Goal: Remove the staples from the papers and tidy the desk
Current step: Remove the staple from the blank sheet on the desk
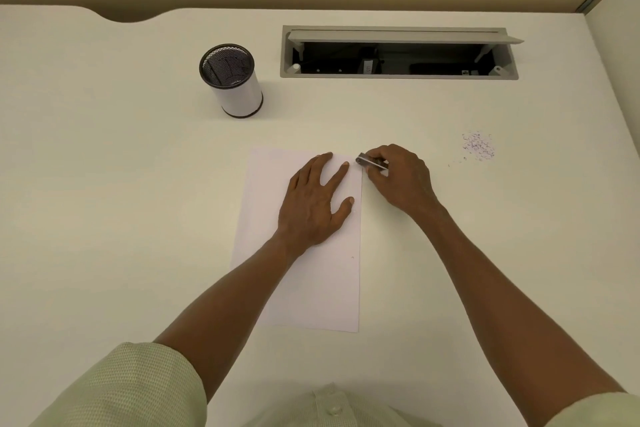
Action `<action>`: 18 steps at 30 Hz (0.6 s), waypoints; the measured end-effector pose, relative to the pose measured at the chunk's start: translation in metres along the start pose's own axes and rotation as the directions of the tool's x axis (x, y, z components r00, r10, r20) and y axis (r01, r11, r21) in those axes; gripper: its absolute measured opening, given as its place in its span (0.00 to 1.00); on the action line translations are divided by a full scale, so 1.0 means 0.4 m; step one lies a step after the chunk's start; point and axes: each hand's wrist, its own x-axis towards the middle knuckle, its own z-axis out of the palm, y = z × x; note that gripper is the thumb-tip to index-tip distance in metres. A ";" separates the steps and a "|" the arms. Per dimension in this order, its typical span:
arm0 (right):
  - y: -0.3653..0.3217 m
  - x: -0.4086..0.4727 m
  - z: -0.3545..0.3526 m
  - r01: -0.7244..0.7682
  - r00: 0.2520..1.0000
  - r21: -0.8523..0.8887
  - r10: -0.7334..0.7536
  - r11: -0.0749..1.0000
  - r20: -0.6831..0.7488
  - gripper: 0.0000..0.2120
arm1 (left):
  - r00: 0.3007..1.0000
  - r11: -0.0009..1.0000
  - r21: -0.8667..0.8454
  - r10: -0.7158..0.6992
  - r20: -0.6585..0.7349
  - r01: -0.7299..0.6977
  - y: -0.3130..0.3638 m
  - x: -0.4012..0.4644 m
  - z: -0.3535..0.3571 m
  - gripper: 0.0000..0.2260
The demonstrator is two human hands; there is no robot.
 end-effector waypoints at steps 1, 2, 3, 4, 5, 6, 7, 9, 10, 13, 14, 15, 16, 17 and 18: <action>-0.005 -0.005 0.001 0.019 1.000 -0.025 -0.019 1.000 0.002 0.10 | 1.000 1.000 -0.001 0.001 0.001 -0.001 0.001 -0.001 0.000 0.28; -0.011 -0.008 0.002 0.024 1.000 -0.034 -0.023 0.999 0.005 0.10 | 1.000 1.000 -0.003 0.001 0.001 -0.001 0.003 -0.001 0.000 0.28; -0.016 -0.009 0.004 0.028 1.000 -0.039 -0.029 0.999 -0.003 0.10 | 1.000 1.000 -0.004 0.002 0.002 -0.002 0.003 0.000 -0.001 0.29; -0.020 -0.010 0.008 0.039 0.999 -0.042 -0.040 0.998 -0.024 0.09 | 1.000 1.000 -0.003 0.003 0.002 -0.003 0.004 0.001 -0.001 0.29; -0.021 -0.010 0.013 0.049 0.998 -0.041 -0.051 0.998 -0.045 0.08 | 1.000 1.000 0.000 0.004 0.003 -0.004 0.004 0.001 -0.002 0.29; -0.021 -0.010 0.018 0.054 0.997 -0.030 -0.056 0.998 -0.062 0.07 | 1.000 1.000 0.006 0.003 0.006 -0.003 0.004 0.001 -0.003 0.29; -0.020 -0.010 0.022 0.058 0.996 -0.008 -0.059 0.998 -0.074 0.07 | 1.000 1.000 0.009 0.000 0.010 0.000 0.005 0.002 -0.004 0.29; -0.014 -0.009 0.027 0.072 0.994 0.056 -0.068 0.996 -0.081 0.07 | 0.999 1.000 0.014 -0.019 0.034 0.018 0.006 0.010 -0.011 0.30; -0.012 -0.008 0.028 0.070 0.995 0.086 -0.063 0.994 -0.078 0.07 | 0.998 0.999 0.022 -0.029 0.057 0.028 0.004 0.019 -0.019 0.31; -0.010 -0.006 0.029 0.030 0.998 0.128 -0.021 0.991 -0.065 0.09 | 0.988 0.997 0.071 -0.023 0.155 0.012 -0.008 0.061 -0.045 0.35; -0.009 -0.006 0.034 0.023 0.997 0.128 -0.014 0.992 -0.071 0.10 | 0.985 0.996 0.084 -0.012 0.175 -0.003 -0.014 0.072 -0.050 0.35; -0.008 -0.007 0.039 0.015 0.997 0.127 -0.006 0.992 -0.077 0.10 | 0.984 0.996 0.087 -0.002 0.179 -0.014 -0.020 0.078 -0.052 0.36; -0.006 -0.007 0.045 0.008 0.996 0.130 0.003 0.992 -0.085 0.10 | 0.985 0.996 0.082 0.006 0.171 -0.020 -0.023 0.079 -0.051 0.36; -0.004 -0.009 0.052 0.003 0.995 0.137 0.011 0.991 -0.097 0.11 | 0.987 0.997 0.076 0.012 0.159 -0.024 -0.027 0.078 -0.048 0.36; -0.003 -0.011 0.058 -0.004 0.994 0.147 0.020 0.989 -0.106 0.11 | 0.989 0.997 0.073 0.017 0.146 -0.028 -0.028 0.074 -0.044 0.36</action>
